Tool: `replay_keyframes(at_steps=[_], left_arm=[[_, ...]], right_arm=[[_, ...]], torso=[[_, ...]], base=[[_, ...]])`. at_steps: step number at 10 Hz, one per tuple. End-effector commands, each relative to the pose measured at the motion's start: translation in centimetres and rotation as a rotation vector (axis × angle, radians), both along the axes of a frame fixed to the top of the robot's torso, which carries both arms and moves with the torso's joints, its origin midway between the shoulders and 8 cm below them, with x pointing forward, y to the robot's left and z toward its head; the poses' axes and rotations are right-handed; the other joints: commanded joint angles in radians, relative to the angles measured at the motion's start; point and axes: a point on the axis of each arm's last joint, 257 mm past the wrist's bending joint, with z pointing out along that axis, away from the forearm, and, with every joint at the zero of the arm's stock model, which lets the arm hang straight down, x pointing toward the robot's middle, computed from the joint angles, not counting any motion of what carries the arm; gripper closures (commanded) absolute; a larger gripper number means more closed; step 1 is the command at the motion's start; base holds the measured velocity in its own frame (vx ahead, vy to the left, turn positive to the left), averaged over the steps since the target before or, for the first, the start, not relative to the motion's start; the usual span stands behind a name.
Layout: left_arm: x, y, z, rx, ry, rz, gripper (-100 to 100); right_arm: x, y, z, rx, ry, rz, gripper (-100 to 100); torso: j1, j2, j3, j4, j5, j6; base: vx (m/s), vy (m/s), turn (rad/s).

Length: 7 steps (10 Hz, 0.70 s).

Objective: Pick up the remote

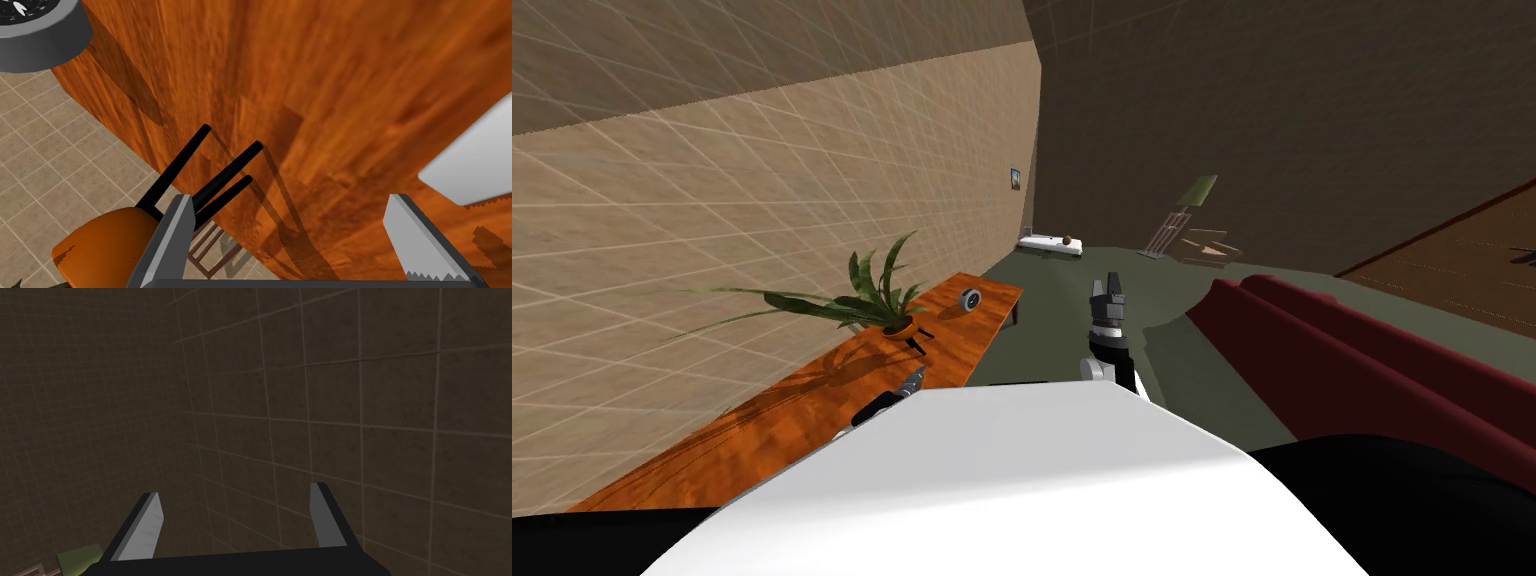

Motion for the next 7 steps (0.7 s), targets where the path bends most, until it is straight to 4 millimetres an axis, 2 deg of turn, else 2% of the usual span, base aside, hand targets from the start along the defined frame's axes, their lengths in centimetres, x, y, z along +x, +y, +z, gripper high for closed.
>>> replay_keyframes(at_steps=[1, 3, 5, 7], left_arm=[[-1.3, 0.0, -1.4, -0.010, 0.045, 0.007, -100], [-4.9, 0.5, -4.1, -0.040, 0.163, 0.028, -100], [-5.2, 0.4, -4.3, -0.045, 0.176, 0.028, -100], [-8.7, 0.5, -6.6, -0.081, 0.285, 0.045, -100]], right_arm=[[0.0, 0.0, 0.0, 0.000, 0.000, 0.000, 0], [0.0, 0.0, 0.0, 0.000, 0.000, 0.000, 0], [0.0, 0.0, 0.0, 0.000, 0.000, 0.000, 0], [0.0, 0.0, 0.0, 0.000, 0.000, 0.000, 0]], torso=[[0.000, 0.000, 0.000, 0.000, 0.000, 0.000], [-0.001, -0.002, -0.001, 0.000, 0.000, 0.000], [0.000, -0.001, 0.000, 0.000, 0.000, -0.001], [-0.001, -0.003, -0.001, -0.001, 0.000, 0.000]], base=[[-0.033, 0.049, -0.125], [-0.051, 0.056, -0.367], [-0.035, 0.048, -0.025], [-0.046, 0.046, -0.307]])
